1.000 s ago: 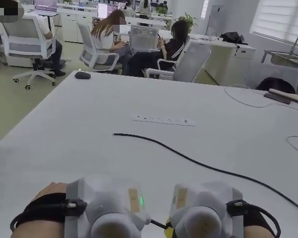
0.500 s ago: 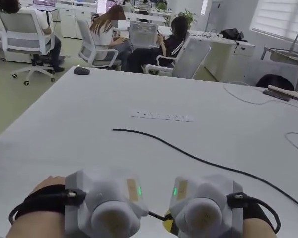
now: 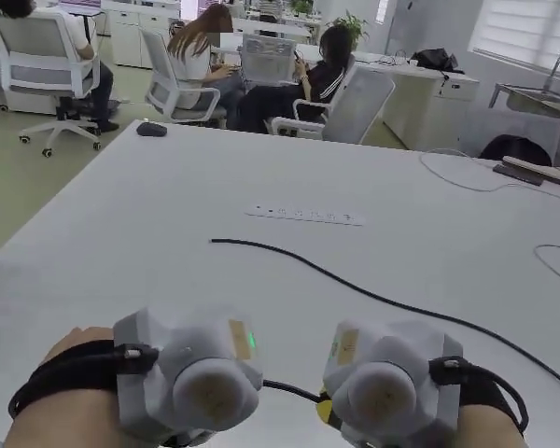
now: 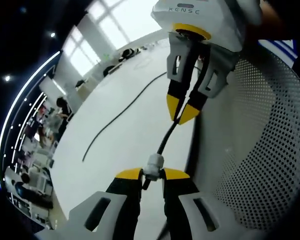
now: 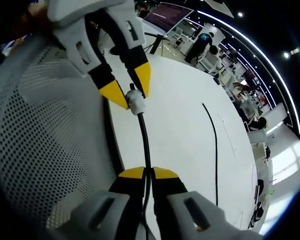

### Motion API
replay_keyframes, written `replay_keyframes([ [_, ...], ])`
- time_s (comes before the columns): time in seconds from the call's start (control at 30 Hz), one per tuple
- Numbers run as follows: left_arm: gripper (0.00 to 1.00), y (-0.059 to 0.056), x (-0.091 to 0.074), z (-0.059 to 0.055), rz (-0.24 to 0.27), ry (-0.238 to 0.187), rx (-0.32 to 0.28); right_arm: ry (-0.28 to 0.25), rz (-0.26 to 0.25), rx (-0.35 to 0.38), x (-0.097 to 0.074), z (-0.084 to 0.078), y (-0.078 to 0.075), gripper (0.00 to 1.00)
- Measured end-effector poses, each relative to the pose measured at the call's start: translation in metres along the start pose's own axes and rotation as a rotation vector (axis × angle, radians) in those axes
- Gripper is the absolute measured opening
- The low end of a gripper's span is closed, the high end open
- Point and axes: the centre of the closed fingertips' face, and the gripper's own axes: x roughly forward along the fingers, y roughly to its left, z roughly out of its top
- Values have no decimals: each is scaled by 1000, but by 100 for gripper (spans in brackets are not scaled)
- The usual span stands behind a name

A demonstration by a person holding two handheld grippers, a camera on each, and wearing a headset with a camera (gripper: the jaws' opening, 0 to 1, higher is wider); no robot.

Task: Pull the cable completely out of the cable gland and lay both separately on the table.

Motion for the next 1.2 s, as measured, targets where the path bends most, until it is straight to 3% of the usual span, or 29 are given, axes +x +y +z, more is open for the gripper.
replay_keyframes([
  [0.13, 17, 8, -1, -6, 27, 19, -33, 34, -51, 21, -3, -7, -11, 3],
  [0.27, 17, 11, -3, -3, 33, -8, -83, 41, -71, 45, -4, -11, -16, 3],
  [0.37, 17, 16, -4, -6, 50, 0, -98, 51, -91, 62, -5, -14, -20, 3],
  [0.43, 17, 19, -4, -8, 58, 0, -140, 56, -104, 68, -6, -15, -23, 3],
  [0.53, 16, 24, -6, -17, 69, 29, -179, 61, -148, 95, -11, -19, -32, 2],
  [0.6, 17, 23, -6, -9, 55, -16, -197, 50, -144, 111, -11, -17, -33, 2],
  [0.73, 17, 19, -5, -9, 47, -7, -170, 36, -128, 117, -12, -16, -32, 3],
  [0.83, 17, 22, -6, -9, 55, -10, -166, -31, -34, 194, -7, -6, -28, 3],
  [0.93, 17, 22, -6, -10, 44, -14, -187, -41, 16, 197, 1, -3, -42, 3],
  [1.0, 17, 20, -5, -9, 41, -15, -177, -60, 37, 214, 8, 2, -62, 3],
  [1.13, 17, 19, -5, -9, 38, -14, -171, -123, 53, 300, 29, 14, -116, 3],
  [1.2, 17, 21, -5, -9, 42, -16, -175, -128, 57, 388, 47, 12, -144, 3],
])
